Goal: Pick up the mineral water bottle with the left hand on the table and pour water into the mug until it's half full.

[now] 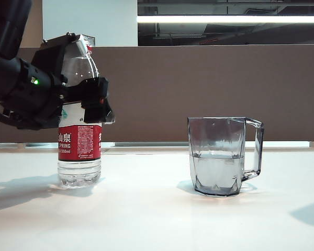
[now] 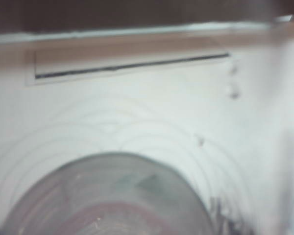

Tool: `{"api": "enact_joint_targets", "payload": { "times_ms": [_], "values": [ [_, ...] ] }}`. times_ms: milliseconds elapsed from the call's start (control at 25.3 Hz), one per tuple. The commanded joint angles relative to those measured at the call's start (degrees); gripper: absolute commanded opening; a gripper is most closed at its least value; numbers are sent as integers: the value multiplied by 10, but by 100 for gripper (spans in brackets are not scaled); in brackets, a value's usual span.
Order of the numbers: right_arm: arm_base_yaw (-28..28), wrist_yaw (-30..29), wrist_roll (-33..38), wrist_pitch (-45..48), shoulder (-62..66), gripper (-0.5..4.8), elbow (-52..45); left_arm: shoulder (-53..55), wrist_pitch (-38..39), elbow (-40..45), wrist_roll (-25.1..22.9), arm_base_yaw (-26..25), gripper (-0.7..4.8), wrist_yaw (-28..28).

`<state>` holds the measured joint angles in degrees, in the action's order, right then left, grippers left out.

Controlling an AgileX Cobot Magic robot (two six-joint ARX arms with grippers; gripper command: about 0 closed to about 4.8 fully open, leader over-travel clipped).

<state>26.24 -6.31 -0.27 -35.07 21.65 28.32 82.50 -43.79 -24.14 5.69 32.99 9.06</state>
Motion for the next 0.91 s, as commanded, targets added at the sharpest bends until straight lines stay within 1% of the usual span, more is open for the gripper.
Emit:
{"api": "enact_joint_targets", "payload": {
  "times_ms": [40, 158, 237, 317, 712, 910],
  "values": [
    [0, -2, -2, 8, 0, -2, 4, -29, 59, -2, -36, 0, 472, -1],
    [0, -2, -2, 8, 0, -2, 4, -46, 80, -2, -40, 0, 472, -1],
    [0, -2, -2, 8, 0, -2, 4, -65, 104, -2, -52, 0, 471, -2],
    [0, -2, -2, 8, 0, -2, 4, -83, 134, -2, -53, 0, 471, -2],
    [0, -5, -2, 8, 0, -2, 4, -122, 216, -2, -53, 0, 471, -3],
    [0, -16, -2, 8, 0, -1, 4, -169, 289, -2, -53, 0, 471, -3]
  ]
}}
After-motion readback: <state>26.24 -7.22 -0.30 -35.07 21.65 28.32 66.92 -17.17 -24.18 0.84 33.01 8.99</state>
